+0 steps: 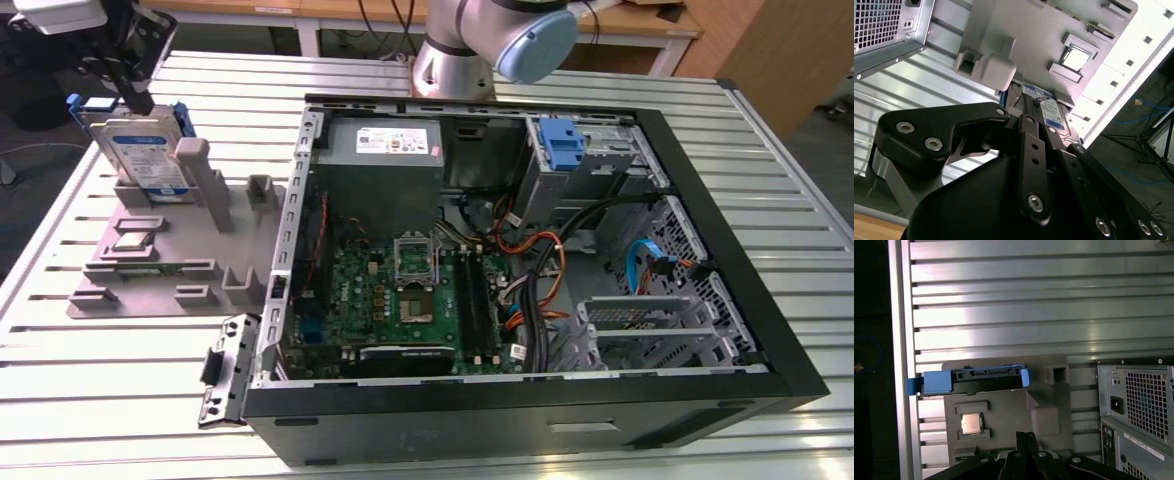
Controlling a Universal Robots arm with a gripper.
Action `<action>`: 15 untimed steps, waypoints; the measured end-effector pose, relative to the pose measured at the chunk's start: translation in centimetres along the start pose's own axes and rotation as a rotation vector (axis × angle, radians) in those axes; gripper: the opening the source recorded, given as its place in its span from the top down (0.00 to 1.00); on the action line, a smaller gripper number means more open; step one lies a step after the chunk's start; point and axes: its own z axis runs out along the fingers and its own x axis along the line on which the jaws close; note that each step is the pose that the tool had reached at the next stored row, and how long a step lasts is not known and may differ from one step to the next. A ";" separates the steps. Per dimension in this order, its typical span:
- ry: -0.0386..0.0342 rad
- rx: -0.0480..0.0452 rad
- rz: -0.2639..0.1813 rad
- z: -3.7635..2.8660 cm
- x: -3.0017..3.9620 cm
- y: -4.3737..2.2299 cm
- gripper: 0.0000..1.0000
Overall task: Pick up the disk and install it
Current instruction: 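Reach for the disk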
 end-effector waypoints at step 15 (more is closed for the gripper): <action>0.0000 0.0001 0.000 0.04 0.27 0.66 0.89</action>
